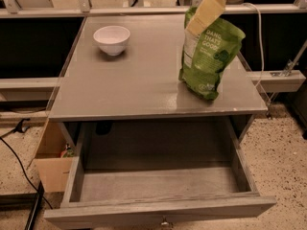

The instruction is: Pick green rice chip bag from top drawer and place on counter

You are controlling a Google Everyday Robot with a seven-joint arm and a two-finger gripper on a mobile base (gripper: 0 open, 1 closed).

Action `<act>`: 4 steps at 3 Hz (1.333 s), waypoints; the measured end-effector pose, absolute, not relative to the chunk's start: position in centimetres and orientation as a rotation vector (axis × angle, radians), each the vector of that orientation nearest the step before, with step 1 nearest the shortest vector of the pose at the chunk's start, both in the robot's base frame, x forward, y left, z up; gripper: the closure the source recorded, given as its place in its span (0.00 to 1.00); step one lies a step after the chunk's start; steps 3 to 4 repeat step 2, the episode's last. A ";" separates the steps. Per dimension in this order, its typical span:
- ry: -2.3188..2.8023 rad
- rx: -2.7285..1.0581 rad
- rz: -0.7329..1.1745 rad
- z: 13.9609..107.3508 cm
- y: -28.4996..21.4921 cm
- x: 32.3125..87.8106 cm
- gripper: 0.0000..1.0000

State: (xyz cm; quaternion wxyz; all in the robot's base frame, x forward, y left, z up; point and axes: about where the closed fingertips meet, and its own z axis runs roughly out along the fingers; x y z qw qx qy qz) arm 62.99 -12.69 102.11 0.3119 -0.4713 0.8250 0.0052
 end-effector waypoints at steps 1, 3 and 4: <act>2.176 -1.248 0.015 102.0 -12.5 63.0 0.00; 2.176 -1.248 0.015 102.0 -12.5 63.0 0.00; 2.176 -1.248 0.015 102.0 -12.5 63.0 0.00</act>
Offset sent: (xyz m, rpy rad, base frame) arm 0.0000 0.0000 0.0000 0.0000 0.0000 0.0000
